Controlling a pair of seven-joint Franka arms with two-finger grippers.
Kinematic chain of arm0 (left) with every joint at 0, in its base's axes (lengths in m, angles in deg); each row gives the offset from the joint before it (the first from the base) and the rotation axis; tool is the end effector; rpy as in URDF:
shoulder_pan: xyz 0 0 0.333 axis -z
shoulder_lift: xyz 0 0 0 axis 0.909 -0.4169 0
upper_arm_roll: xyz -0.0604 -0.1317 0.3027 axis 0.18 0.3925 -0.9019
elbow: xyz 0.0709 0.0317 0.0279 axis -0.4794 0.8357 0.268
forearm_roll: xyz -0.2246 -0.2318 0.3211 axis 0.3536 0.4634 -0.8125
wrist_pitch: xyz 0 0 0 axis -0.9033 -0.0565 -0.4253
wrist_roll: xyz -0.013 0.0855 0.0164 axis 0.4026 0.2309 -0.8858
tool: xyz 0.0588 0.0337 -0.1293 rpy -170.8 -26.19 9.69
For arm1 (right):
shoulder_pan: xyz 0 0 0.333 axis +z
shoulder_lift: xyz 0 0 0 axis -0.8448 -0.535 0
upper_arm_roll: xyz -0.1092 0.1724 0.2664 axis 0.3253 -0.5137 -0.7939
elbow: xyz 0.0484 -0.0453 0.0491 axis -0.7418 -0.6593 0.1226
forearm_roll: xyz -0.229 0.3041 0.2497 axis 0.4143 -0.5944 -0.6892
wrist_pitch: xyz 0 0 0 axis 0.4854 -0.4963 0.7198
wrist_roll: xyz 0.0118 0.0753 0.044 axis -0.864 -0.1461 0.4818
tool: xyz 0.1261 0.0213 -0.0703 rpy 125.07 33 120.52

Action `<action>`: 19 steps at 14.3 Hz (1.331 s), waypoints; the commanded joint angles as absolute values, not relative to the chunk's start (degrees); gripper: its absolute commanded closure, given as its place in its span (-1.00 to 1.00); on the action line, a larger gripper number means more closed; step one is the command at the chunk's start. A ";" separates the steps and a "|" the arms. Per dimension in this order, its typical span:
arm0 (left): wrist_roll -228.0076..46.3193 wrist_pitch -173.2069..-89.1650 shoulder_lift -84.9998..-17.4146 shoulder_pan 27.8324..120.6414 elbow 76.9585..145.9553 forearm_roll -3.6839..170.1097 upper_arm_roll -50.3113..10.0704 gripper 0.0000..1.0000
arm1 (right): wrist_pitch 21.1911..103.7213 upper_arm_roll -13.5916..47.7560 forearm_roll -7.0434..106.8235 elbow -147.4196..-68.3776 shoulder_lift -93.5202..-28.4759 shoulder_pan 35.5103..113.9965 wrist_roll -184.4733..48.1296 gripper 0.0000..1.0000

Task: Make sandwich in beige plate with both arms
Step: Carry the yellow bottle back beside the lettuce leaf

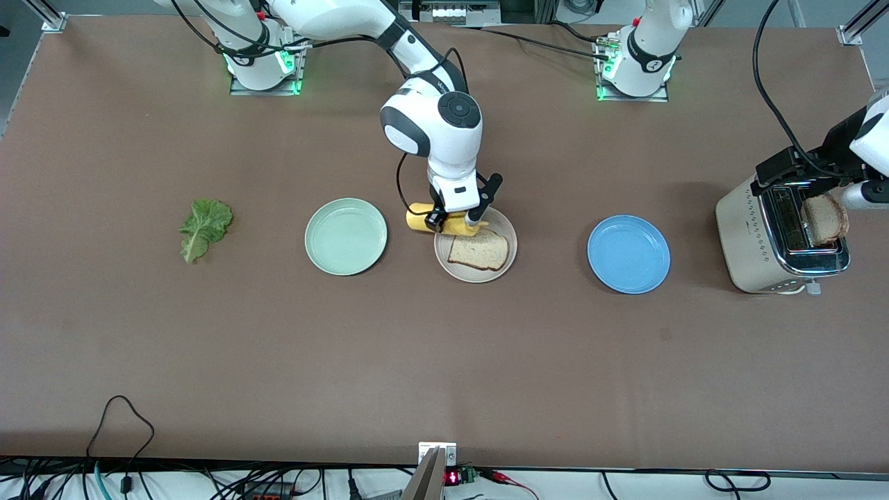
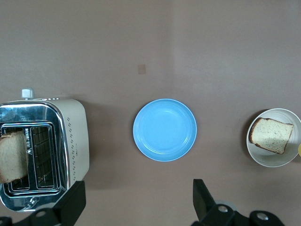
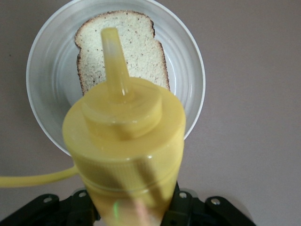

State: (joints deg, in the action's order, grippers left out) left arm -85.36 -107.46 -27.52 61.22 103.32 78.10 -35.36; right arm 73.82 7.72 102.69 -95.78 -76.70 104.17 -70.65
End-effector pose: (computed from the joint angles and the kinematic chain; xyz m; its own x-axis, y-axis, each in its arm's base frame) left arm 0.6333 0.0035 0.5761 0.9992 0.0404 -0.0040 0.0406 -0.9968 0.0691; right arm 0.5145 0.5849 0.2026 0.4777 0.8785 -0.0037 0.8645 -0.4693 0.1798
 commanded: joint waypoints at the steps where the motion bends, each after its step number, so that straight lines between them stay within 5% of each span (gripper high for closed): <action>1: -84.83 -107.36 -27.52 61.14 102.62 77.30 -35.11 -1.00 | 71.64 8.21 103.61 -94.48 -75.16 103.89 -70.66 0.88; 6: -84.83 -107.45 -27.52 61.14 102.62 77.30 -35.11 -1.00 | 69.71 7.86 102.38 -96.50 -69.63 99.06 -67.76 0.88; 19: -84.75 -107.45 -27.52 61.32 102.62 77.12 -35.02 -1.00 | 74.63 5.22 66.89 -133.84 -34.91 67.69 -12.96 0.87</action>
State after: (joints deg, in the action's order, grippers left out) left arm -85.36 -107.47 -27.52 61.24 103.32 78.10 -35.30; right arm 73.77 7.01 70.53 -126.61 -41.13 72.00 -21.33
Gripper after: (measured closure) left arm 0.000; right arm 0.489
